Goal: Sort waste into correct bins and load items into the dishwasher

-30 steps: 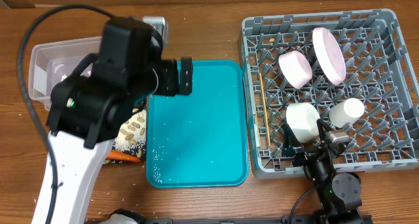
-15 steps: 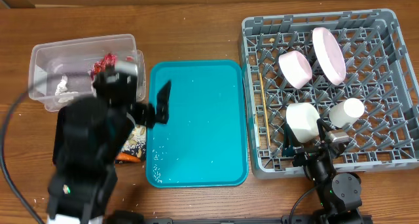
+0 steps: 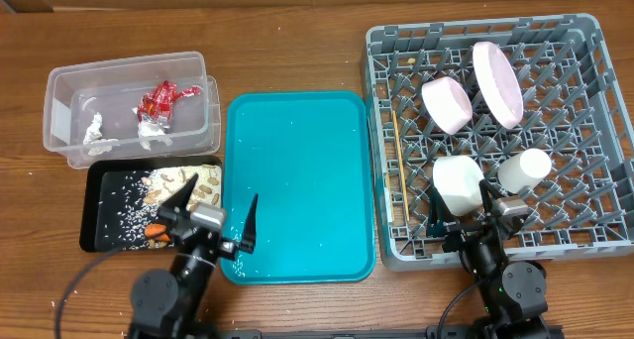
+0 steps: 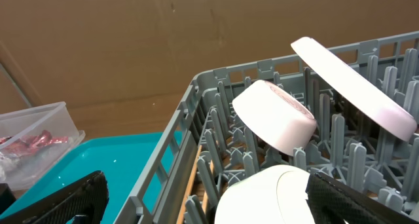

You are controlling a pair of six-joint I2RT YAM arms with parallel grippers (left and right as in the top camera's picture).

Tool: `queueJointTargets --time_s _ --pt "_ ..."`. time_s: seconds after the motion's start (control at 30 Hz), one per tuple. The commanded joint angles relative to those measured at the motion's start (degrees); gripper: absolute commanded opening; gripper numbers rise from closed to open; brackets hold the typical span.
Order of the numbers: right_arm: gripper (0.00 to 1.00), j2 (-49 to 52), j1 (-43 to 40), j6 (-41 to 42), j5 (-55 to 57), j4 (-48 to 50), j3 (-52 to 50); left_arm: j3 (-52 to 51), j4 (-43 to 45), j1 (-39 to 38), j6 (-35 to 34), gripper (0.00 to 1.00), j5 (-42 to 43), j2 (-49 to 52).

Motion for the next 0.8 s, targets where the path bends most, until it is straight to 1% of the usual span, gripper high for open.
queueJointTargets --time_s 0.0,0.3,0.47,0.77 --pt "1.0 0.0 -0.1 0.2 -0.1 0.3 -0.6 -5.3 0.8 0.3 1.6 1.0 -0.9 -6.7" --pt "1.0 0.0 -0.1 0.2 -0.1 0.3 -0.6 -12.9 4.3 -0.2 0.8 1.0 -2.3 -7.5" --pt "1.0 0.0 -0.1 0.2 -0.1 0.3 -0.6 -13.0 4.6 -2.2 0.8 1.0 -2.3 -7.4" --pt "1.0 0.0 -0.1 0.2 -0.1 0.2 -0.6 -13.0 4.6 -2.2 0.8 1.0 -2.4 -7.4"
